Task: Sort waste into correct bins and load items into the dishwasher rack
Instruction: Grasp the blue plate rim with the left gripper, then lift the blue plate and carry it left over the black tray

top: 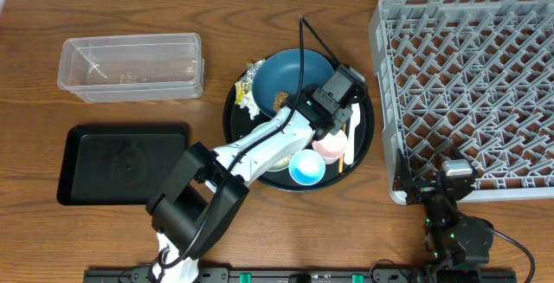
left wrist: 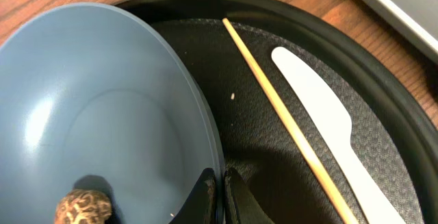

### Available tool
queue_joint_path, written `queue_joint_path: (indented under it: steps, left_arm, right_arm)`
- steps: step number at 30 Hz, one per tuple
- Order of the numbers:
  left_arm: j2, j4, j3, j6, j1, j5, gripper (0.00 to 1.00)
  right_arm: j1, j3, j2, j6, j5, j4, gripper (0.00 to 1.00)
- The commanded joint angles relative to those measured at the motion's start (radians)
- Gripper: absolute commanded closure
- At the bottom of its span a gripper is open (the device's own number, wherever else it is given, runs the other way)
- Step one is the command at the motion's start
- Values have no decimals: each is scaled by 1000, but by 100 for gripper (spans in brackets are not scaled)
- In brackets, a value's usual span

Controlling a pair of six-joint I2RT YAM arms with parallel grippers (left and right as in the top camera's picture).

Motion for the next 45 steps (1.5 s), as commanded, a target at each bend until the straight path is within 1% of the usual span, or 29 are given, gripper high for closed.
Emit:
queue_joint_path:
  steps: [1, 10, 12, 16, 22, 25, 33, 41, 45]
  left_arm:
    - [-34, -22, 53, 59, 3, -35, 94]
    - [-34, -80, 121, 97, 3, -41, 94]
    - [-34, -111, 143, 97, 0, -90, 94]
    - [-34, -152, 162, 151, -18, -152, 94]
    - [-36, -217, 193, 152, -67, -307, 94]
    - [-63, -248, 201, 149, -84, -322, 94]
    - [-252, -354, 201, 29, -85, -321, 94]
    - [-506, -526, 200, -92, -61, -311, 94]
    - [-610, -615, 200, -110, 13, -217, 94]
  right_arm:
    - [0, -1, 0, -11, 2, -4, 1]
    - [0, -1, 0, -11, 2, -4, 1]
    - [0, -1, 0, -11, 2, -4, 1]
    - [0, -1, 0, -11, 2, -4, 1]
    - [0, -1, 0, -11, 2, -4, 1]
    - [0, -1, 0, -11, 2, -4, 1]
    - [0, -1, 0, -11, 2, -4, 1]
    - [0, -1, 0, -11, 2, -4, 1]
    - [0, -1, 0, -11, 2, -4, 1]
